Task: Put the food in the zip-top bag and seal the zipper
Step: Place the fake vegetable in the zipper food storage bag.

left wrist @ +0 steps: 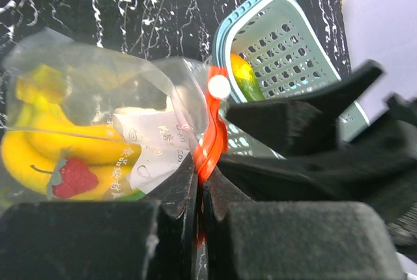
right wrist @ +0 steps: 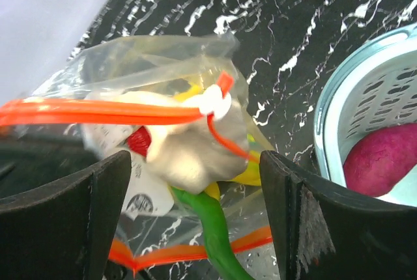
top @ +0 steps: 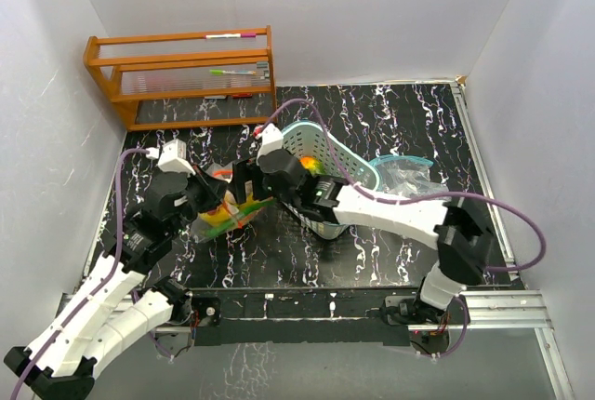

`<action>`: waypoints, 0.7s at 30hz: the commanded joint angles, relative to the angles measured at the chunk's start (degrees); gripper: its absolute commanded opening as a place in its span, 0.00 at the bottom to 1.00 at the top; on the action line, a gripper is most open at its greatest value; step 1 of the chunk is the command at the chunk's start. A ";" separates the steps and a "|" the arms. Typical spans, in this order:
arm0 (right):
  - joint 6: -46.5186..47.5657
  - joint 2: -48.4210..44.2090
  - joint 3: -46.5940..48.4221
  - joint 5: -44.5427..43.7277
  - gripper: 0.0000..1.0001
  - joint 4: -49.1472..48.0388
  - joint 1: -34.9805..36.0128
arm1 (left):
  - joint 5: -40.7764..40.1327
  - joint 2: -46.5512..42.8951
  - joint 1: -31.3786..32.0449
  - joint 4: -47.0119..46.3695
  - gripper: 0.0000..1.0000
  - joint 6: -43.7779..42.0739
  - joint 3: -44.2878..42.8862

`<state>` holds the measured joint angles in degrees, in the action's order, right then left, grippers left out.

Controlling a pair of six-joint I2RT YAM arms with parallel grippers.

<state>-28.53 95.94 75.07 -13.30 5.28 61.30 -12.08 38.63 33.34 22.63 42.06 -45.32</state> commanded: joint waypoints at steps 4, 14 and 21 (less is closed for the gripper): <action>1.82 -14.41 -3.39 3.92 0.83 -5.04 1.81 | -7.34 0.75 0.48 2.76 0.00 -5.77 -7.72; 2.03 -20.87 -9.94 2.17 0.82 2.48 1.63 | -5.99 0.17 0.47 1.19 0.00 -5.80 -11.05; -1.87 -23.20 -16.48 1.98 0.76 2.35 1.63 | -5.78 0.56 0.48 0.23 0.00 -5.87 -11.73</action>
<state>-28.23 75.46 60.23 -11.03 9.26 62.96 -17.58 39.66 33.52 26.04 36.69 -54.65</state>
